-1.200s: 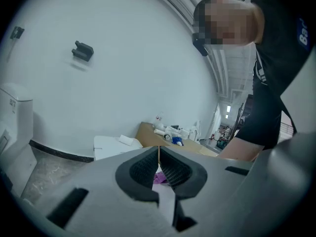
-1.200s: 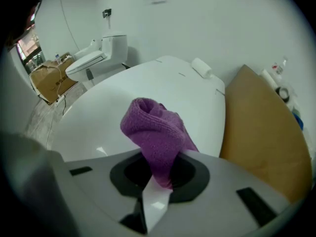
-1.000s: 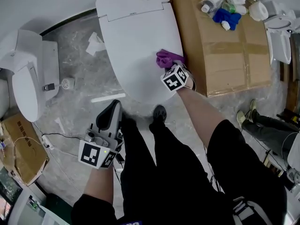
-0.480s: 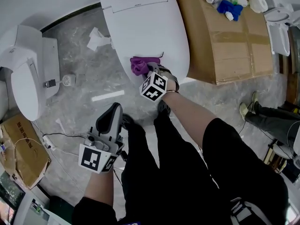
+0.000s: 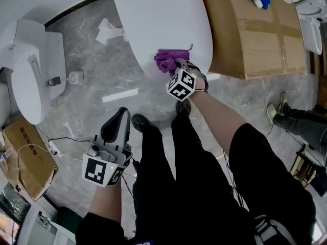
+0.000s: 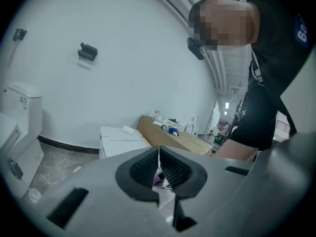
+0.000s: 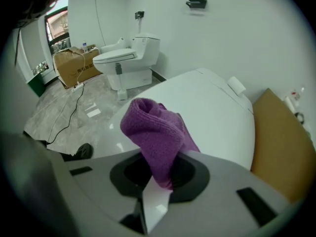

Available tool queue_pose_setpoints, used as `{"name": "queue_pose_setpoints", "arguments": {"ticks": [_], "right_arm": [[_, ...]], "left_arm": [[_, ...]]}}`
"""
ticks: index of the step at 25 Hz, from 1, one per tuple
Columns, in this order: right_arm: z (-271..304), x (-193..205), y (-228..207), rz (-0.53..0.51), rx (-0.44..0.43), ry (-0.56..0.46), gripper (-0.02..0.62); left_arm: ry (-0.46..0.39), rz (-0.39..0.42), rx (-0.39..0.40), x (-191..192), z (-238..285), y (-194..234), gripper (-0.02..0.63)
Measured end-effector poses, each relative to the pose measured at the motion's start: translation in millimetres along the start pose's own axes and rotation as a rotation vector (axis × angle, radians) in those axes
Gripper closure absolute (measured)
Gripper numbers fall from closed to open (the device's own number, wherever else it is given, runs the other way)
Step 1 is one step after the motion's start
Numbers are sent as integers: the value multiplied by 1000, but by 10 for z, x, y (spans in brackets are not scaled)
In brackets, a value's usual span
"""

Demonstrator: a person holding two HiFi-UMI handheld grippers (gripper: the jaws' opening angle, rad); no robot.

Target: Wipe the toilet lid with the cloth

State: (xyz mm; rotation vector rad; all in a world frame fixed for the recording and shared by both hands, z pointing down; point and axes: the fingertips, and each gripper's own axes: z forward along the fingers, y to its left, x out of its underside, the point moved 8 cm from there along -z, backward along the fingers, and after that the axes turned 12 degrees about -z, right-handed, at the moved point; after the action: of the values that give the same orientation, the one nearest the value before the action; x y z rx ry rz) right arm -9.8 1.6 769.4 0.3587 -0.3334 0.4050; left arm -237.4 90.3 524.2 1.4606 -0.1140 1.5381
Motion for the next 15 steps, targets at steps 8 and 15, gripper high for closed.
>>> {"name": "queue_pose_setpoints", "arguments": {"ticks": [8,15], "right_arm": [[-299,957,-438,208,94,84,529],[-540,828,-32,246,16,38,529]], "left_arm": [[23,-10,45,103,470,-342,581],[33,16,82,-65,607,-725,581]]}}
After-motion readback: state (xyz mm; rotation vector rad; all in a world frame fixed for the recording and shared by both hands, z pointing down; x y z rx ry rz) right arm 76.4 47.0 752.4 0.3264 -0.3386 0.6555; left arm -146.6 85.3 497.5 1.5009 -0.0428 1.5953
